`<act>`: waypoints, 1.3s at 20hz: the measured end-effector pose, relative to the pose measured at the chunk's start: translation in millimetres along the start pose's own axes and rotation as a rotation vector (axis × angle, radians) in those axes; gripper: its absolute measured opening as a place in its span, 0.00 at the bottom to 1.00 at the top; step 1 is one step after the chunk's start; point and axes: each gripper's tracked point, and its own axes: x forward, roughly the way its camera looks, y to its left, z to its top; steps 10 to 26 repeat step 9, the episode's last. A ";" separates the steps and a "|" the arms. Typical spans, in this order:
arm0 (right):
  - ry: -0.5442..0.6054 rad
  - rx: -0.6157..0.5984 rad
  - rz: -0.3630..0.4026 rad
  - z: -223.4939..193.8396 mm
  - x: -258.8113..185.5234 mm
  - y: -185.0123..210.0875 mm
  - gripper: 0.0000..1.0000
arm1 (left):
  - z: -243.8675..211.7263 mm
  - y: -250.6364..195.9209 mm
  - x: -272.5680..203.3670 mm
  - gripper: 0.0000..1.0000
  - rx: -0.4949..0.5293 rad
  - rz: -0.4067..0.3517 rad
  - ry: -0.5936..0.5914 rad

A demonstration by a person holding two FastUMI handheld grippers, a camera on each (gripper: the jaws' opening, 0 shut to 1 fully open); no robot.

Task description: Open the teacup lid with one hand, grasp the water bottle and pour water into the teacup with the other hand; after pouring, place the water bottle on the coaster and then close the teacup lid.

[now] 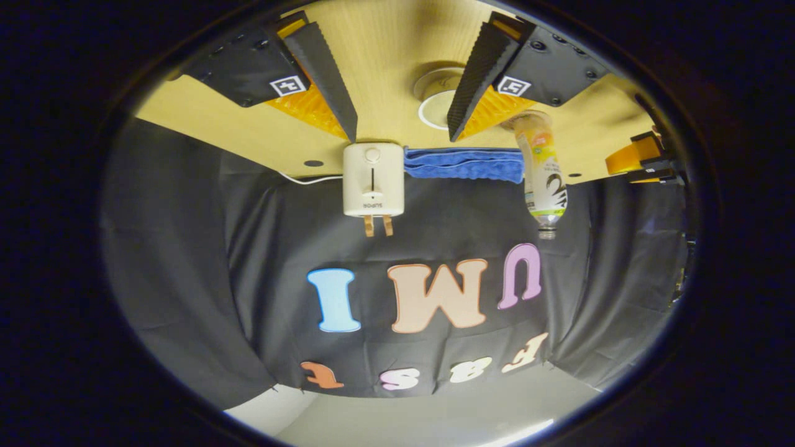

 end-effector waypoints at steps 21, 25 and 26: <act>-0.002 -0.001 -0.035 -0.7 -1.0 -5.8 0.92 | -0.1 0.5 -0.3 0.93 0.000 -0.001 0.000; -0.002 -0.001 -0.035 -0.7 -1.0 -5.8 0.92 | -0.1 0.5 -0.3 0.93 0.000 -0.001 0.000; -0.002 -0.001 -0.035 -0.7 -1.0 -5.8 0.92 | -0.1 0.5 -0.3 0.93 0.000 -0.001 0.000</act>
